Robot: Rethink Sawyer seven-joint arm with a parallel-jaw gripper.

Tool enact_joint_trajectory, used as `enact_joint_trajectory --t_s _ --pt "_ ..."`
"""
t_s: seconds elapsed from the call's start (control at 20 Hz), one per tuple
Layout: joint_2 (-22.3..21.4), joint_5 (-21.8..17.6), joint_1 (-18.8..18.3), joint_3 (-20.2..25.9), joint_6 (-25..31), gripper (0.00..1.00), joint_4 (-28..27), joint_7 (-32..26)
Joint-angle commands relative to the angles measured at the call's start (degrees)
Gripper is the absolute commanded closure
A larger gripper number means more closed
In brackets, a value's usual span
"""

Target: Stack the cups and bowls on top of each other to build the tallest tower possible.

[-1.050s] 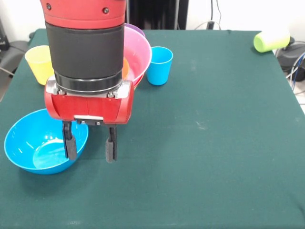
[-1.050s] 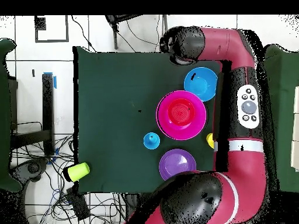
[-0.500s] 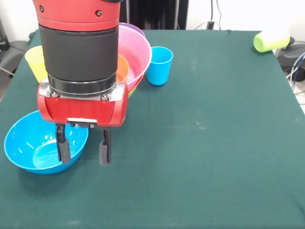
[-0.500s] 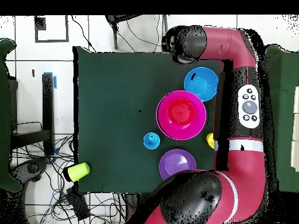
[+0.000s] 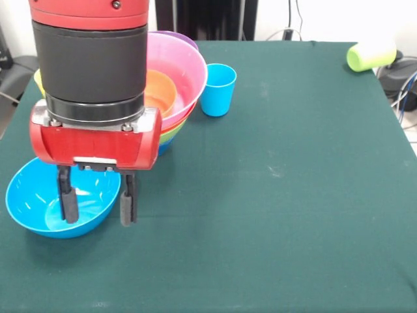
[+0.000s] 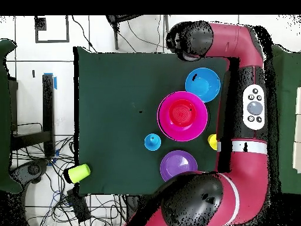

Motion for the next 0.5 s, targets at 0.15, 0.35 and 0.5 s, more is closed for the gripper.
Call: enact_joint_trajectory --t_s 0.15,0.35,0.5 --pt "1.0 -3.2 1.9 -4.2 8.7 0.00 1.7 -14.4" --pt "1.4 -3.3 2.3 -6.2 8.3 0.00 2.3 -11.1" --pt "1.0 -2.5 2.2 -7.4 7.0 0.00 4.5 -8.9"
